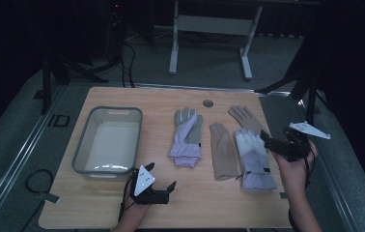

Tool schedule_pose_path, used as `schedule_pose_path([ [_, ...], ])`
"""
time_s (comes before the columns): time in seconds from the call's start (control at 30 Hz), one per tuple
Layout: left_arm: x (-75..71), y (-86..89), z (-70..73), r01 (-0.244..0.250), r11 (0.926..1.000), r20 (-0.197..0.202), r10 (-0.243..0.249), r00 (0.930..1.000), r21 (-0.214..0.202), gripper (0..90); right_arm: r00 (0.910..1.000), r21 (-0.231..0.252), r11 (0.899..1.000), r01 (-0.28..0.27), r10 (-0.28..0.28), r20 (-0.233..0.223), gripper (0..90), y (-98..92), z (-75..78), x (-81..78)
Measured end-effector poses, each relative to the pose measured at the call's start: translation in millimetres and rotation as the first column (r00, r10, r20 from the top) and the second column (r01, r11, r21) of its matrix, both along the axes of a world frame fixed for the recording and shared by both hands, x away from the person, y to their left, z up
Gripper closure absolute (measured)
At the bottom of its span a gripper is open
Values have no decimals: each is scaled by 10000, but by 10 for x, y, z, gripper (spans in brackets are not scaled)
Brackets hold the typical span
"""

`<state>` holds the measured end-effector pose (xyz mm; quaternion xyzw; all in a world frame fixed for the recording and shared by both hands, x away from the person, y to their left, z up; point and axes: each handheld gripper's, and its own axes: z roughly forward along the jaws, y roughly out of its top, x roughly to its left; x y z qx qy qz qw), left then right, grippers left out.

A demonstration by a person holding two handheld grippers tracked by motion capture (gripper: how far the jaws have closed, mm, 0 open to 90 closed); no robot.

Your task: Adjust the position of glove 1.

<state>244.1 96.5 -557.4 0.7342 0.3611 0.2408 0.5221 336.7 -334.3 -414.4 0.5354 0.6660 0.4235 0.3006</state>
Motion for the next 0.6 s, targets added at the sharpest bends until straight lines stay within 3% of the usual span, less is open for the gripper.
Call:
schedule_pose_path([
  [0.23, 0, 1, 0, 25, 10000, 2, -25, 10000, -11, 9, 9971, -178, 9971, -740, 736, -208, 125, 310, 98, 200],
  [0.4, 2, 1, -1, 36, 10000, -31, -36, 10000, -36, 9, 9946, -392, 9947, -954, 937, -445, 129, 496, 121, 304],
  [0.6, -2, -2, 0, 84, 10000, -16, -84, 10000, 14, 9, 9861, -485, 9872, -1522, 1484, -748, 150, 762, 122, 465],
])
